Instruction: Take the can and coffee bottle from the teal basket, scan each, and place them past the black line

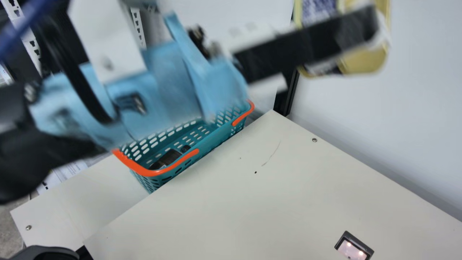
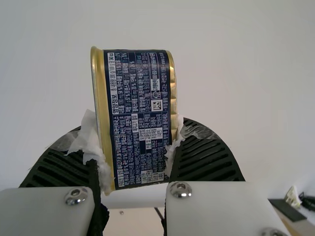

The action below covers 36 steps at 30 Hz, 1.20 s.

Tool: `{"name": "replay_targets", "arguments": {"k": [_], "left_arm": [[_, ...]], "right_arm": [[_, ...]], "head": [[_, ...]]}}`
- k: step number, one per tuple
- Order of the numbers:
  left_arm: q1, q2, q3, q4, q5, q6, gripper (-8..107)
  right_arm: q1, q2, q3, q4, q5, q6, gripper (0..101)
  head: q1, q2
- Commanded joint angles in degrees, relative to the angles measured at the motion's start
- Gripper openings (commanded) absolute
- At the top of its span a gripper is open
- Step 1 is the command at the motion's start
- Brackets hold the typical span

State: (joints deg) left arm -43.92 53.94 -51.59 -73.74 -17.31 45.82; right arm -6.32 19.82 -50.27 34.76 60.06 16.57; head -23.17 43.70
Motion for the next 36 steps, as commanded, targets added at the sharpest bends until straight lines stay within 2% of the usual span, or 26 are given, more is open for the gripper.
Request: {"name": "replay_targets", "arguments": {"k": [1, 4, 8, 11, 17, 27, 29, 30, 32, 36], "left_arm": [[0.0, 0.0, 0.0, 0.0, 0.0, 0.0, 10], [-8.2, 2.6, 1.7, 5.8, -7.1, -3.4, 10], [-13.4, 2.6, 1.5, 9.0, -12.3, -3.8, 10], [-13.9, 2.6, 1.5, 8.9, -12.3, -3.8, 10], [-13.1, 4.1, 3.4, 13.3, -13.8, -7.3, 10], [-14.7, 9.2, 14.0, 23.3, -25.1, -15.6, 10], [-14.6, 10.3, 16.2, 24.6, -27.0, -17.5, 10], [-14.6, 9.8, 14.1, 23.5, -24.8, -15.9, 10], [-14.6, 10.3, 15.8, 24.4, -26.5, -17.4, 10], [-14.6, 10.3, 16.2, 24.6, -27.1, -17.6, 10]], "right_arm": [[0.0, 0.0, 0.0, 0.0, 0.0, 0.0, 101], [0.0, 0.0, 0.0, 0.0, 0.0, 0.0, 101], [0.0, 0.0, 0.0, 0.0, 0.0, 0.0, 101], [0.0, 0.0, 0.0, 0.0, 0.0, 0.0, 101], [0.0, 0.0, 0.0, 0.0, 0.0, 0.0, 101], [0.0, 0.0, 0.0, 0.0, 0.0, 0.0, 101], [0.0, 0.0, 0.0, 0.0, 0.0, 0.0, 101], [0.0, 0.0, 0.0, 0.0, 0.0, 0.0, 101], [0.0, 0.0, 0.0, 0.0, 0.0, 0.0, 101], [0.0, 0.0, 0.0, 0.0, 0.0, 0.0, 101]], "head": [[-1.8, 1.2], [-1.8, 1.2], [-1.8, 1.2], [-1.8, 1.2], [-1.8, 1.2], [-1.7, 0.9], [-1.3, -0.8], [-1.1, -2.2], [-0.8, -5.6], [-0.9, -14.3]]}}
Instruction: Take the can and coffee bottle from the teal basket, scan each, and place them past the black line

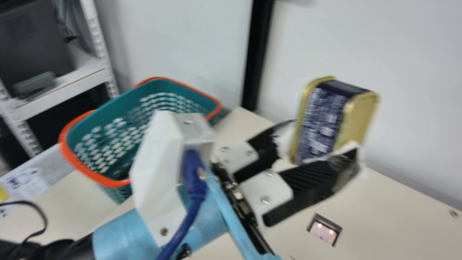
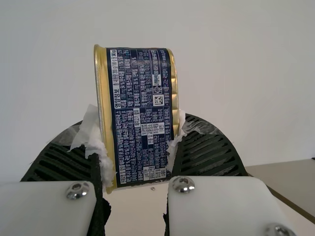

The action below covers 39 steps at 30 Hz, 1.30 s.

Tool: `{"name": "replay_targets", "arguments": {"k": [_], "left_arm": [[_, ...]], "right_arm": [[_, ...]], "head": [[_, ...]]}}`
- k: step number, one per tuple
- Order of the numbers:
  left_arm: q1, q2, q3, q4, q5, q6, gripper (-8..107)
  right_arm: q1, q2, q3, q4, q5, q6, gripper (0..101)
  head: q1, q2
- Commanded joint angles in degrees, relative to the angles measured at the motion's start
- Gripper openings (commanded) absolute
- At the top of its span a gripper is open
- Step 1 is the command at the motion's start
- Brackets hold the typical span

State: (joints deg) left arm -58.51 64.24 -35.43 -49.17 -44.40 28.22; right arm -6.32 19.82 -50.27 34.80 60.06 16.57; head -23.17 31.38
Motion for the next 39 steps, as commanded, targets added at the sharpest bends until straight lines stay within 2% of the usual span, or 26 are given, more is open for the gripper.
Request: {"name": "replay_targets", "arguments": {"k": [1, 8, 18, 32, 39], "left_arm": [[0.0, 0.0, 0.0, 0.0, 0.0, 0.0, 10], [0.0, 0.0, 0.0, 0.0, -0.1, 0.0, 10], [0.0, 0.0, 0.0, 0.0, -0.1, 0.0, 10], [0.3, 0.5, 0.2, 0.7, -0.2, -0.9, 10], [-0.3, 9.0, 1.8, 2.7, -3.8, -5.9, 10]], "right_arm": [[0.0, 0.0, 0.0, 0.0, 0.0, 0.0, 101], [0.0, 0.0, 0.0, 0.0, 0.0, 0.0, 101], [0.0, 0.0, 0.0, 0.0, 0.0, 0.0, 101], [0.0, 0.0, 0.0, 0.0, 0.0, 0.0, 101], [0.0, 0.0, 0.0, 0.0, 0.0, 0.0, 101]], "head": [[-0.9, -4.1], [-0.2, -15.5], [4.5, -26.5], [4.5, -26.5], [4.5, -26.5]]}}
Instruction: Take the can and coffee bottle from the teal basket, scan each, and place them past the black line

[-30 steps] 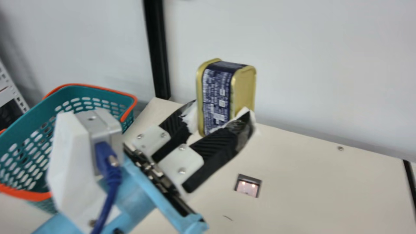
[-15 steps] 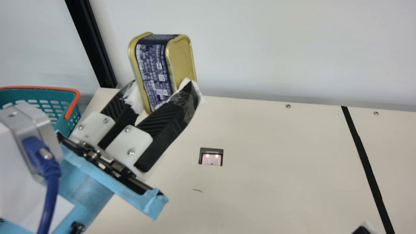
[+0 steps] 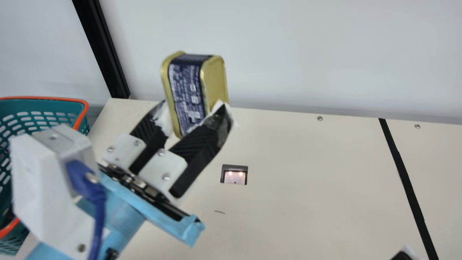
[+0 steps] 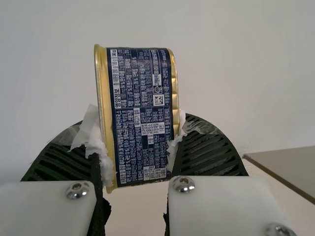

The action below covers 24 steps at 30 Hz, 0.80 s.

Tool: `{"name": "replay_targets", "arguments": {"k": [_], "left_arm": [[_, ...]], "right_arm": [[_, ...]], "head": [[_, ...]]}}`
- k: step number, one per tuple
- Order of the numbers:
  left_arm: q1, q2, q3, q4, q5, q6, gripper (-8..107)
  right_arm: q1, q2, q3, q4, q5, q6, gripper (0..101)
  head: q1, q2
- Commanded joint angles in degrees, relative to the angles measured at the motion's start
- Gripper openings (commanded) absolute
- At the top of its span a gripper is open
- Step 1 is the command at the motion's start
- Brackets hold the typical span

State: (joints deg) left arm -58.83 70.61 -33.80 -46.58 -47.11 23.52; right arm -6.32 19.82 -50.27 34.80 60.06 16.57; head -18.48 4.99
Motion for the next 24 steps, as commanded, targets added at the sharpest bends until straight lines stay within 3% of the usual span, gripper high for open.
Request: {"name": "replay_targets", "arguments": {"k": [1, 12, 24], "left_arm": [[0.1, 4.3, 0.5, 0.6, -2.0, -2.3, 10], [3.2, 20.5, 0.5, 6.3, -9.6, -12.0, 10], [6.9, 32.8, -1.9, 14.8, -15.5, -17.8, 10]], "right_arm": [[0.0, 0.0, 0.0, 0.0, 0.0, 0.0, 101], [0.0, 0.0, 0.0, 0.0, 0.0, 0.0, 101], [0.0, 0.0, 0.0, 0.0, 0.0, 0.0, 101]], "head": [[-0.2, -0.1], [-0.2, -0.1], [-0.2, -0.1]]}}
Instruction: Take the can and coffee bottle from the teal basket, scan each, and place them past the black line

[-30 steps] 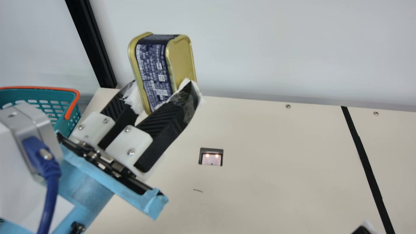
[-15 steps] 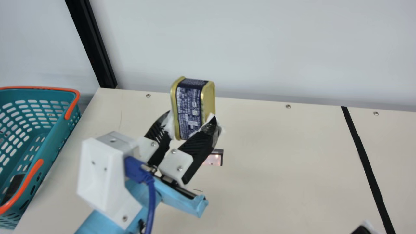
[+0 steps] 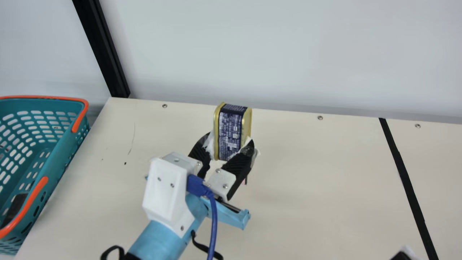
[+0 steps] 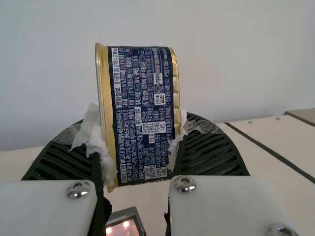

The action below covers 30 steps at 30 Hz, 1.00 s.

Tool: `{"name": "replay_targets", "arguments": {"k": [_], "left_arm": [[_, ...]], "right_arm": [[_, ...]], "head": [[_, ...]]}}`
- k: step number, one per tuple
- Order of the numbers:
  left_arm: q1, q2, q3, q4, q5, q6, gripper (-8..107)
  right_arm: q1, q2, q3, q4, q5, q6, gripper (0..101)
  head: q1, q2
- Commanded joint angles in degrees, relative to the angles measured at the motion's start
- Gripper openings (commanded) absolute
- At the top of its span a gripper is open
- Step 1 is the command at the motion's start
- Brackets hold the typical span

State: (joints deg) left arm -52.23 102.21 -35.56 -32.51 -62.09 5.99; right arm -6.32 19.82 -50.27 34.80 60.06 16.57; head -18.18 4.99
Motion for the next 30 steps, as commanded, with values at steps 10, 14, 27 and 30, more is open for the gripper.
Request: {"name": "replay_targets", "arguments": {"k": [10, 14, 27, 30], "left_arm": [[3.9, 7.7, -2.5, 5.1, -2.7, -1.2, 10], [5.5, 9.6, -3.7, 6.4, -3.0, -1.0, 10], [8.4, 11.0, -7.1, 9.7, -1.3, 1.3, 10], [9.0, 7.7, -6.7, 11.5, 0.7, 3.4, 10]], "right_arm": [[0.0, 0.0, 0.0, 0.0, 0.0, 0.0, 101], [0.0, 0.0, 0.0, 0.0, 0.0, 0.0, 101], [0.0, 0.0, 0.0, 0.0, 0.0, 0.0, 101], [0.0, 0.0, 0.0, 0.0, 0.0, 0.0, 101]], "head": [[-0.5, -0.1], [-0.5, -0.1], [-0.5, -0.1], [-0.5, -0.1]]}}
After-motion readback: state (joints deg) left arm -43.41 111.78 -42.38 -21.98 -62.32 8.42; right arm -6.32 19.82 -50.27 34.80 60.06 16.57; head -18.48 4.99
